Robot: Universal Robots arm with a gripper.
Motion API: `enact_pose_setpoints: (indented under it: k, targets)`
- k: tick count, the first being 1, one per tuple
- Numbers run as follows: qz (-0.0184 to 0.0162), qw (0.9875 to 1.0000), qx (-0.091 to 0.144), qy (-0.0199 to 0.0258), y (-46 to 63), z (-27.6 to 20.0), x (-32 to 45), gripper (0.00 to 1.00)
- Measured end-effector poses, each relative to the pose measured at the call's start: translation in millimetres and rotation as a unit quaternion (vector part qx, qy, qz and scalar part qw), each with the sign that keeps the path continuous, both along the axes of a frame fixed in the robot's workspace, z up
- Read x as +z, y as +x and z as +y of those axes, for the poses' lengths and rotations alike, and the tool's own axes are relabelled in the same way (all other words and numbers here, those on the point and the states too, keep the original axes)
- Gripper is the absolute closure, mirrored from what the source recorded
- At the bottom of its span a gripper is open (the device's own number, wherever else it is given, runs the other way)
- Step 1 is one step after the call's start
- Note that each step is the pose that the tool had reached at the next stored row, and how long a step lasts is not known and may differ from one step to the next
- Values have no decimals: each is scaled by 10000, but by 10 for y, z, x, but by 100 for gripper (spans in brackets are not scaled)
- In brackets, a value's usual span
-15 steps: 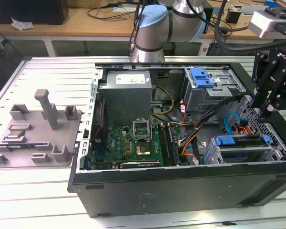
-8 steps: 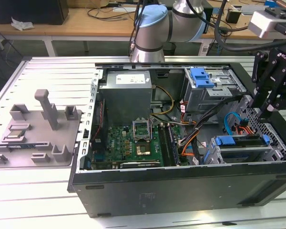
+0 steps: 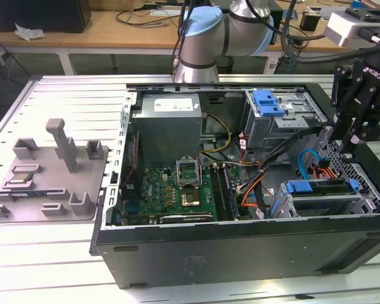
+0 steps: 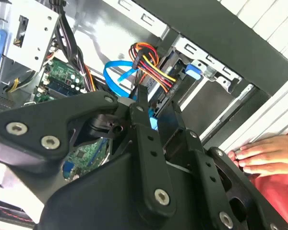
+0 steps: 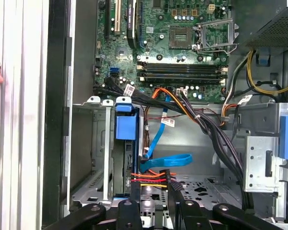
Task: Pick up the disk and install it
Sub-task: 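Insert the second disk wire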
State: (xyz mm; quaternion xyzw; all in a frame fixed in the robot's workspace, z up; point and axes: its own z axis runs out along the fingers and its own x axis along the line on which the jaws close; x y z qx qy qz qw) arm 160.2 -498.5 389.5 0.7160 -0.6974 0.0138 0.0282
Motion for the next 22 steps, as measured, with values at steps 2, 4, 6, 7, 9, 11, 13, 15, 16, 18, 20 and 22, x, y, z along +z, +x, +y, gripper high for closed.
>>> enact_pose_setpoints:
  k: [2, 4, 6, 7, 9, 11, 13, 15, 16, 18, 20, 22]
  targets:
    - [0, 10000, 0, 0, -29, -4, -3, 64]
    - [0, 10000, 0, 0, -62, -6, -8, 64]
    - [0, 10000, -1, 0, -79, -16, -14, 64]
    - [0, 10000, 0, -1, -87, -30, -19, 64]
    - [0, 10000, 0, 0, -95, -62, -26, 64]
    - [0, 10000, 0, 0, -105, -86, -36, 64]
    - [0, 10000, 0, 0, -115, -89, -49, 64]
    - [0, 10000, 0, 0, -125, -89, -67, 64]
    - [0, 10000, -1, 0, -128, -89, -74, 64]
    - [0, 10000, 1, 0, -131, -89, -88, 64]
    - [0, 10000, 0, 0, -134, -89, -100, 64]
    - [0, 10000, 0, 0, -136, -89, -115, 64]
